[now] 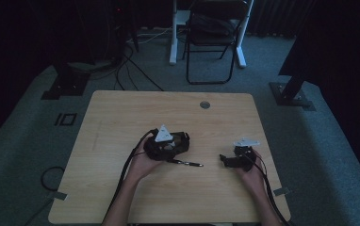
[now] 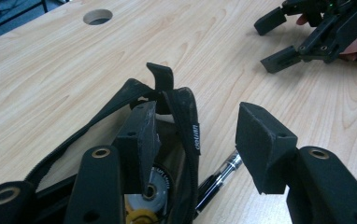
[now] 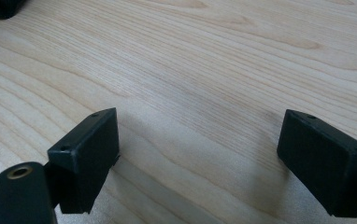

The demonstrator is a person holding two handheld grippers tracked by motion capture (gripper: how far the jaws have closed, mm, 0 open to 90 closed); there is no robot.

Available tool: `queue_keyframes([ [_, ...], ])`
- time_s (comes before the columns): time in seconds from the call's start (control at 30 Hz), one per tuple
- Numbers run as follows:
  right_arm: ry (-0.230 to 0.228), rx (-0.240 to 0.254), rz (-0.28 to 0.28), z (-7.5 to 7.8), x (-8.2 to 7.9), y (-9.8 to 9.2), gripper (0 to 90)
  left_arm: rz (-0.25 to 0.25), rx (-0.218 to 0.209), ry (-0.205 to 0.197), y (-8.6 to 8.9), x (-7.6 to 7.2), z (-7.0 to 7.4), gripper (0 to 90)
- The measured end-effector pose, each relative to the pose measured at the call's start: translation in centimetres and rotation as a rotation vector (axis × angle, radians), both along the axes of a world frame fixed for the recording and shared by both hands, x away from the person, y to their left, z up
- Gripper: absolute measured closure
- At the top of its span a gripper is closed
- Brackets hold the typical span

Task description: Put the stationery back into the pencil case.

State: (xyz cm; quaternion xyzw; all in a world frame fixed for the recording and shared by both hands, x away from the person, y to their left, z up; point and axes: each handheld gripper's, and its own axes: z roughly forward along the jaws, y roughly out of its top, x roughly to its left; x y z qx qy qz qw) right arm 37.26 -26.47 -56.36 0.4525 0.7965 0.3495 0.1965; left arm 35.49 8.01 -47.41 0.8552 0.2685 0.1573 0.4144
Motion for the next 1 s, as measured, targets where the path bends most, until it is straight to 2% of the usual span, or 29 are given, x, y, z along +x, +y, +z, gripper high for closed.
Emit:
queue_keyframes([
  [1.0, -0.001, -0.001, 0.001, 0.0, 0.0, 0.0, 12.8, -0.061, 0.025, 0.019, -2.0, -1.0, -1.2, 47.7],
])
